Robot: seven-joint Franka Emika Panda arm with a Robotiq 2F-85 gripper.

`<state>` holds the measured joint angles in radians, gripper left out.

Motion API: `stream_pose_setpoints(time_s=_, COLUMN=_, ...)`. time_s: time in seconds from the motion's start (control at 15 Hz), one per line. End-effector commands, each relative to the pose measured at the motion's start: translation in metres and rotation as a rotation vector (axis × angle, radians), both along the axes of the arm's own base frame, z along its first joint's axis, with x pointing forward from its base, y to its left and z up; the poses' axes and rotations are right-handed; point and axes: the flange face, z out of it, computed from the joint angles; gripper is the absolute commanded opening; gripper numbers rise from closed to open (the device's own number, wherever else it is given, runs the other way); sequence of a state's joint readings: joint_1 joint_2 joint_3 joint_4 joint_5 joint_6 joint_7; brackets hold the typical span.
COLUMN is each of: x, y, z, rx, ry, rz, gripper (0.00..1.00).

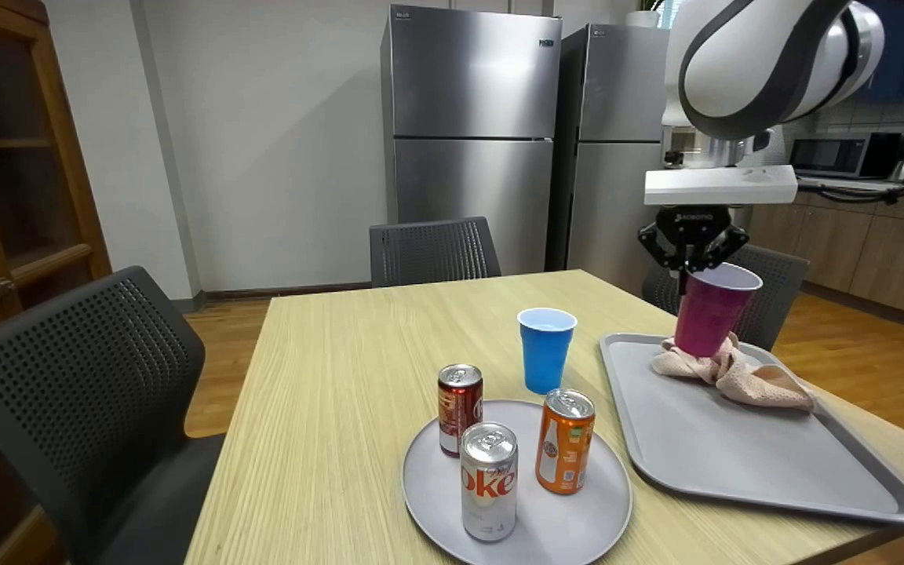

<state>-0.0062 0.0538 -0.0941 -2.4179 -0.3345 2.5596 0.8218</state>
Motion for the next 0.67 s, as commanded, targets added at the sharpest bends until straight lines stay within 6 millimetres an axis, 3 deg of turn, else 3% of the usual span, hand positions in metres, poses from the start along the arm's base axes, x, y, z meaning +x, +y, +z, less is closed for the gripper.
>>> stream_pose_setpoints(time_s=0.0, x=0.034, y=0.013, z=0.007, rx=-0.009, ry=-0.027, rz=0.037, gripper=0.01)
stream_pose_setpoints(time_s=0.6, x=0.109, y=0.06, z=-0.009, rx=-0.016, ry=-0.039, rz=0.116, gripper=0.01)
